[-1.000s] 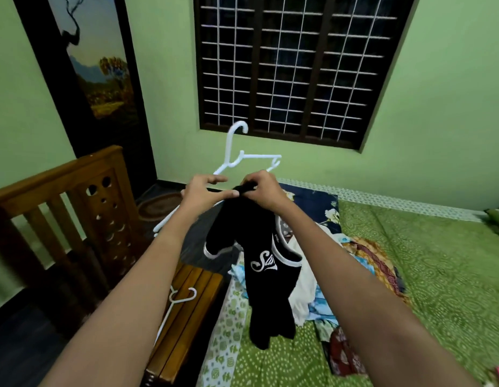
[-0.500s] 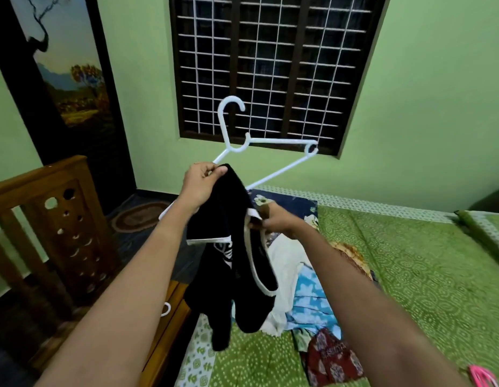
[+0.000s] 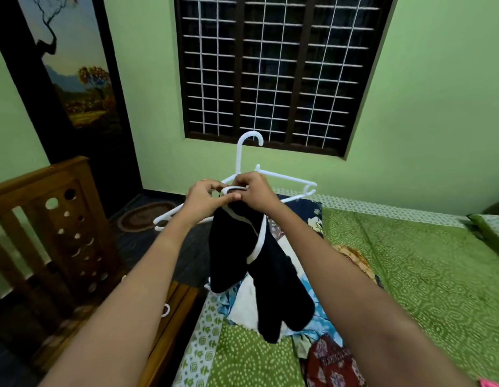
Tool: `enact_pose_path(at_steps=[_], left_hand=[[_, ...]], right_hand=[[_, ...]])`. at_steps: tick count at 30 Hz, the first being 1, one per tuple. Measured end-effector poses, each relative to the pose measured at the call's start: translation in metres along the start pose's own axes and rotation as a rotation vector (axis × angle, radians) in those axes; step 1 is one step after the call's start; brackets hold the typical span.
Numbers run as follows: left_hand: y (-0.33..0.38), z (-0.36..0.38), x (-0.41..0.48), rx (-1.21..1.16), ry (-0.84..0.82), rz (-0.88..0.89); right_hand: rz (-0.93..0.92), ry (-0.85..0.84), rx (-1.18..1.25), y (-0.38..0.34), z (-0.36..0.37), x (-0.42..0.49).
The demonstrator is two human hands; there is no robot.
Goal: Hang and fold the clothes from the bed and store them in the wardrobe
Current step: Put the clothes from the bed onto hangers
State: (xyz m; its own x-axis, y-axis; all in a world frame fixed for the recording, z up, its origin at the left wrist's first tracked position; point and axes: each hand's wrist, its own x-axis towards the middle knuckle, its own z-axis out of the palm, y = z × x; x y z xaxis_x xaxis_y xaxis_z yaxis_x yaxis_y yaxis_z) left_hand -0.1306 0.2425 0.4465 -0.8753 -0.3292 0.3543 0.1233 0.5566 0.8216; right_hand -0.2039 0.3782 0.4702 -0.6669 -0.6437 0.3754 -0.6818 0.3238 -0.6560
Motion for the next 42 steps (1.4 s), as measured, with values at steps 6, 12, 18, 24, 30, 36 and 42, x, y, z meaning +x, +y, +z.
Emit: enact_pose_path(at_steps=[6, 12, 18, 24, 30, 36, 42], left_hand=[[-0.014, 0.015, 0.002, -0.08, 0.012, -0.077], [-0.009, 0.014, 0.009, -0.352, 0.176, -0.189], [-0.012, -0.006, 0.018, -0.436, 0.331, -0.142], [-0.02, -0.005, 0.011, -0.501, 0.384, -0.158], [-0.042, -0.003, -0.001, -0.357, 0.381, -0.167], [-0.052, 0.004, -0.003, -0.387, 0.358, -0.174], [-0.059, 0.01, -0.009, -0.253, 0.244, -0.065]], right_hand=[[-0.148, 0.064, 0.16, 0.019, -0.016, -0.017], [-0.063, -0.198, -0.691, 0.049, -0.034, -0.049], [0.404, -0.004, -0.782, 0.093, -0.033, -0.072], [0.596, 0.42, -0.068, 0.104, -0.03, -0.057], [0.42, 0.534, 0.187, 0.092, -0.043, -0.038], [0.581, 0.437, -0.124, 0.097, -0.057, -0.029], [0.693, 0.424, -0.304, 0.115, -0.081, -0.037]])
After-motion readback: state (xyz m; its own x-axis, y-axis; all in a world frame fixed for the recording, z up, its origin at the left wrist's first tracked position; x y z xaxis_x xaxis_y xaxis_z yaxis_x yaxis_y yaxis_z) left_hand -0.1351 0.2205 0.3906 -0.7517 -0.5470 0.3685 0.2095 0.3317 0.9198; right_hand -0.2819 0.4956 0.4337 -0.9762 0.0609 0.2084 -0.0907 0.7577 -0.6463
